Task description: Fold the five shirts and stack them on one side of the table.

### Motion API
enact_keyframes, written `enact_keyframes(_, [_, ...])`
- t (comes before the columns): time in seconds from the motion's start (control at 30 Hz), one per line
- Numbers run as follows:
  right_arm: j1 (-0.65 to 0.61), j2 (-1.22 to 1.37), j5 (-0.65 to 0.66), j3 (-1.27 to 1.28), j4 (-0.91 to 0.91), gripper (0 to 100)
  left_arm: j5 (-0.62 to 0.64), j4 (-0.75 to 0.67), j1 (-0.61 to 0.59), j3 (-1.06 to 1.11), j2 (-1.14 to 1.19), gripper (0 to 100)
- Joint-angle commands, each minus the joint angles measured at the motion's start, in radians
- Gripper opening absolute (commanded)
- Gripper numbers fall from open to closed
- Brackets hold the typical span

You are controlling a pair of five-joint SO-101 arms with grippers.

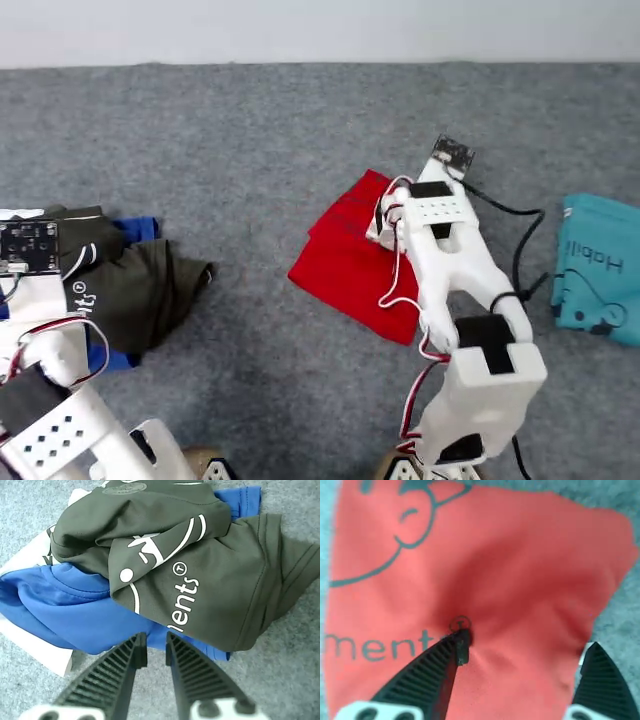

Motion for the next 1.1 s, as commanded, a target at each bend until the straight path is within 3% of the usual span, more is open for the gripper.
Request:
enact_keyframes(0.0, [-0.005, 0.059, -0.011, -0.044, -0.005, 35.4, -0.011, -0.020, -0.008, -0.010, -0.011, 8])
enact_keyframes(0.33, [-0.002, 0.245, -0.012, -0.229, 0.131, 34.1, -0.011, -0.018, -0.005, -0.010, -0.011, 8])
enact_keyframes(0.6, [0.022, 0.394, -0.006, -0.446, 0.315, 0.1, -0.011, -0.023, -0.005, -0.012, -0.011, 8])
enact_keyframes(0.7, [0.025, 0.430, -0.005, -0.505, 0.369, 1.3, -0.011, -0.025, -0.003, -0.012, -0.011, 8])
enact_keyframes(0.83, [0.038, 0.423, 0.118, -0.523, 0.378, 0.9, -0.011, -0.025, -0.003, -0.012, -0.011, 8])
enact_keyframes(1.07, [0.074, 0.211, 0.269, -0.520, 0.489, 0.9, -0.011, -0.025, -0.003, -0.012, -0.011, 8])
